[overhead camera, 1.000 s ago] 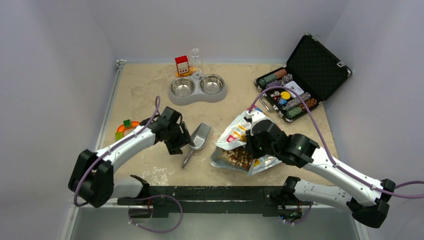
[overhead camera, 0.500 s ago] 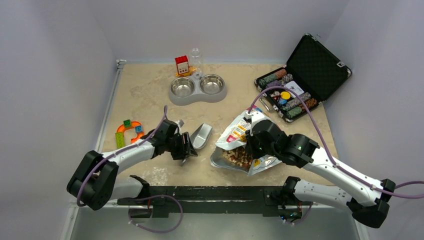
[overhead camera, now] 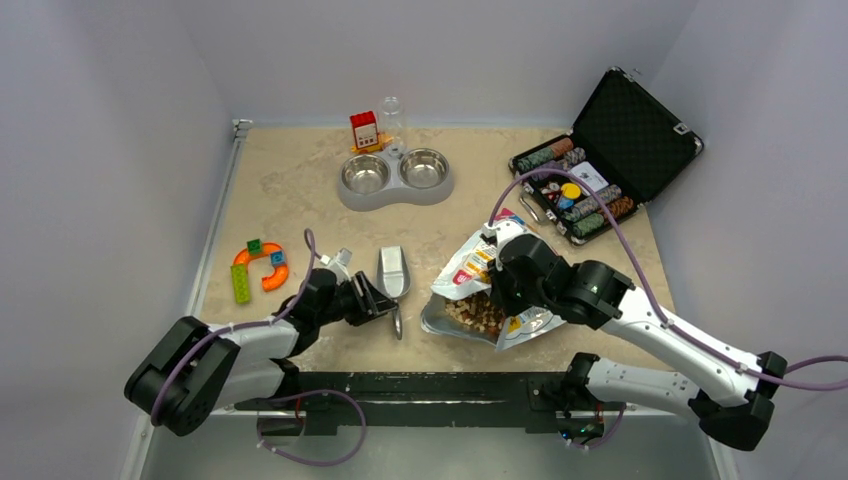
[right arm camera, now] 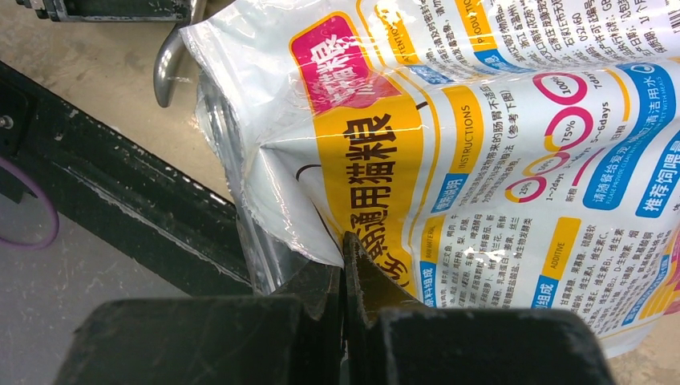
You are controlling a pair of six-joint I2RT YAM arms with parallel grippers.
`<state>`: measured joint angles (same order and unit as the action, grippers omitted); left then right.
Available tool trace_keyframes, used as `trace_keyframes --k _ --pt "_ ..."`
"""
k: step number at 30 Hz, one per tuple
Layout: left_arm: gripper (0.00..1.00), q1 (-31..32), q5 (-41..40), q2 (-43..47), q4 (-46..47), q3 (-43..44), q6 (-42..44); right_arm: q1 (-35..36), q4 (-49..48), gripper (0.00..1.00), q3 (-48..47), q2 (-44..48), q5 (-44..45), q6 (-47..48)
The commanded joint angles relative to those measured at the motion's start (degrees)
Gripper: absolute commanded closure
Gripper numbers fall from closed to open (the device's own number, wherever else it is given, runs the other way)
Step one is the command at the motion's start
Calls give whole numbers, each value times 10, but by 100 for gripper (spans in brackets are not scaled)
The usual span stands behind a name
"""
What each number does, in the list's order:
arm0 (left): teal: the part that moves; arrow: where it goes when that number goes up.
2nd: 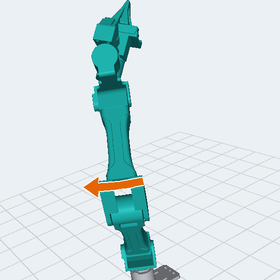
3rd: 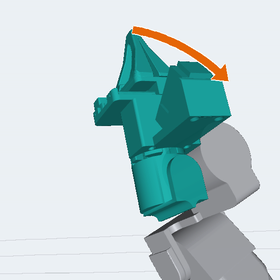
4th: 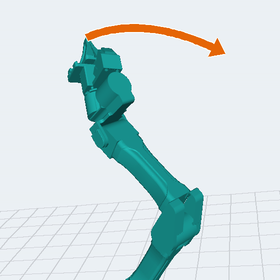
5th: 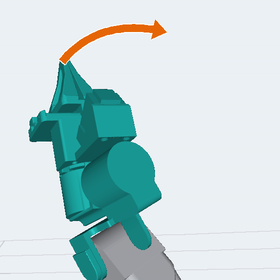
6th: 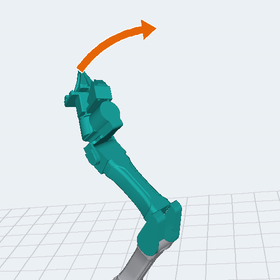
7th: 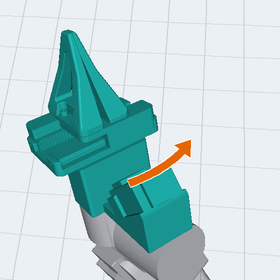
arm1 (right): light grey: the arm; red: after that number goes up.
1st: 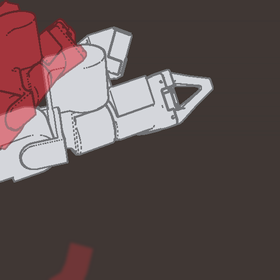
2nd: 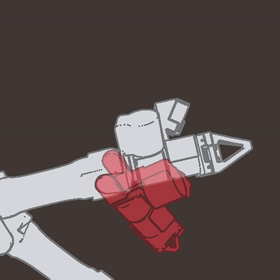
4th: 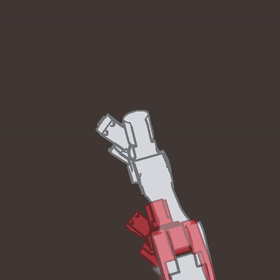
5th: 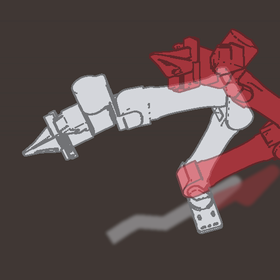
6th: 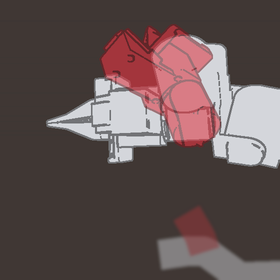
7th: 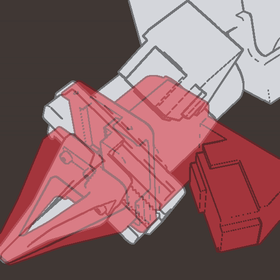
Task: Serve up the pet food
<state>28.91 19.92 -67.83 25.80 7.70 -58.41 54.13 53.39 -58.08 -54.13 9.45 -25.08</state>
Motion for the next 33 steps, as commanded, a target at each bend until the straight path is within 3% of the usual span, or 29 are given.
trace_keyframes --k 1,11,17,24,30,33 --pt "47 -1 -89 -22 35 -41 -26 -3 12 100 -46 -7 -6 15" --pt "43 -5 -67 -34 4 38 -10 -3 17 100 -57 -13 -25 12" --pt "61 -20 -81 -85 -79 119 -7 -3 21 100 -57 -1 -19 11" --pt "78 -63 -35 -178 -239 286 132 -3 29 100 -67 3 -11 17" --pt "80 -77 41 -239 -345 374 229 -3 24 100 -64 8 -12 16" --pt "70 -83 47 -241 -380 400 251 -3 19 100 -57 11 -17 13"
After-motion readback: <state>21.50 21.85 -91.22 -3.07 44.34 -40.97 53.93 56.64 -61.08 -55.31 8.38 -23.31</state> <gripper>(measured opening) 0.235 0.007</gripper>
